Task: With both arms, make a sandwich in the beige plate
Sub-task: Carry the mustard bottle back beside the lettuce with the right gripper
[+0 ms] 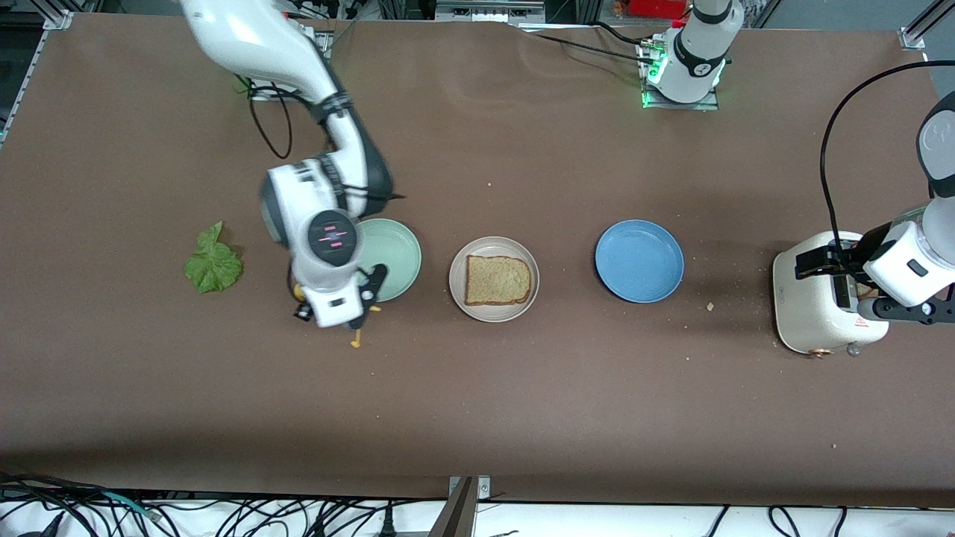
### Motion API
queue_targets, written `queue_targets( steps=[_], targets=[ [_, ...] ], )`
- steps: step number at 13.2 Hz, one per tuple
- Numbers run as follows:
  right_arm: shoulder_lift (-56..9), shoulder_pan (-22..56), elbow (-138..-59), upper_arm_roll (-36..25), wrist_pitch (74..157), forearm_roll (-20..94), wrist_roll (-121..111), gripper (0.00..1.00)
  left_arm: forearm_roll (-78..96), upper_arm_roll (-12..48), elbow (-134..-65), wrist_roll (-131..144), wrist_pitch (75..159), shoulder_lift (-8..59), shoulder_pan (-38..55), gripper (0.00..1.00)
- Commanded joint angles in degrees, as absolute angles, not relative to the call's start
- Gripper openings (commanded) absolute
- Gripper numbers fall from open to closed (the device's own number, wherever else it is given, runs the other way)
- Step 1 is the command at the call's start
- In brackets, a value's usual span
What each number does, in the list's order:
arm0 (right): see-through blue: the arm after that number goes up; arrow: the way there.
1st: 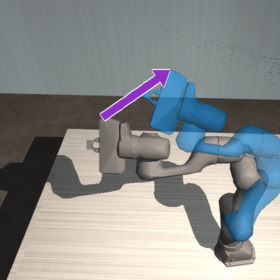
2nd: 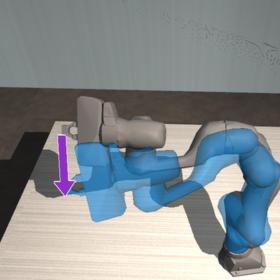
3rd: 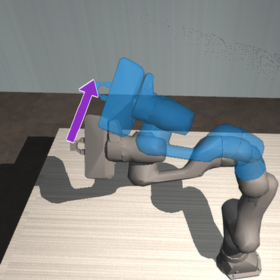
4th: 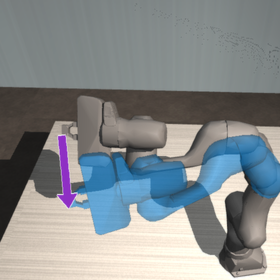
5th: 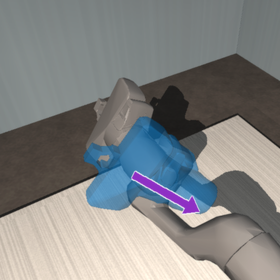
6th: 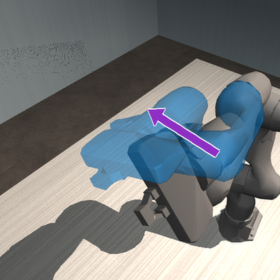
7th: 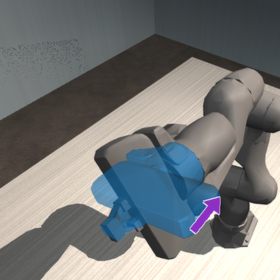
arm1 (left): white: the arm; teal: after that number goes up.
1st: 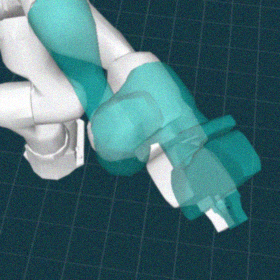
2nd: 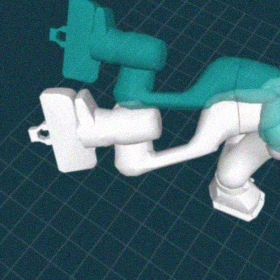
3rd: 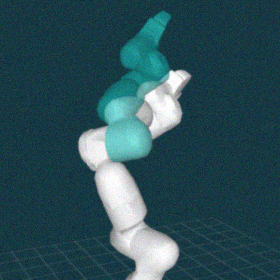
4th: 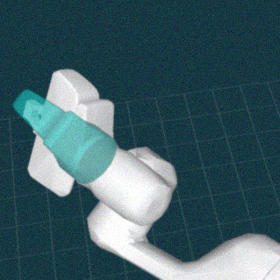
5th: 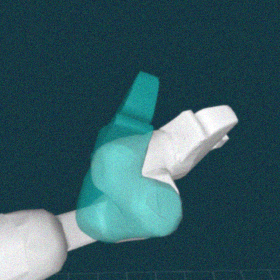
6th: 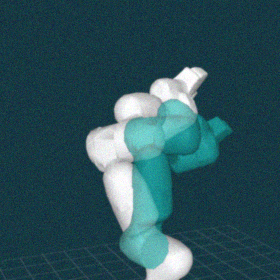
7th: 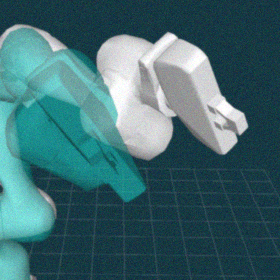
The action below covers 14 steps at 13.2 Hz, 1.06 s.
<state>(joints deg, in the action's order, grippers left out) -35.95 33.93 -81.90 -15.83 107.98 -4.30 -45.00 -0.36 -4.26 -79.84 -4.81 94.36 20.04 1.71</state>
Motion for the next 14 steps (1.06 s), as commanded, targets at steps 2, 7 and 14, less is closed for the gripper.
queue_targets(
  steps=[2,7,14],
  targets=[
    [-25.85,27.17,-98.40,-14.68,118.45,7.79,-56.74,0.00,-1.49,-3.95,-80.86,-4.04,93.16,18.63,1.76,0.99],
    [-24.61,19.35,-105.37,-14.76,122.61,28.07,-81.24,0.00,-1.49,-3.78,-80.77,-4.04,91.41,18.72,1.84,0.99],
    [-23.91,16.44,-116.52,-19.33,120.50,50.50,-113.52,0.00,-1.58,-3.78,-80.86,-3.95,91.41,18.90,1.85,0.99]
  ],
)
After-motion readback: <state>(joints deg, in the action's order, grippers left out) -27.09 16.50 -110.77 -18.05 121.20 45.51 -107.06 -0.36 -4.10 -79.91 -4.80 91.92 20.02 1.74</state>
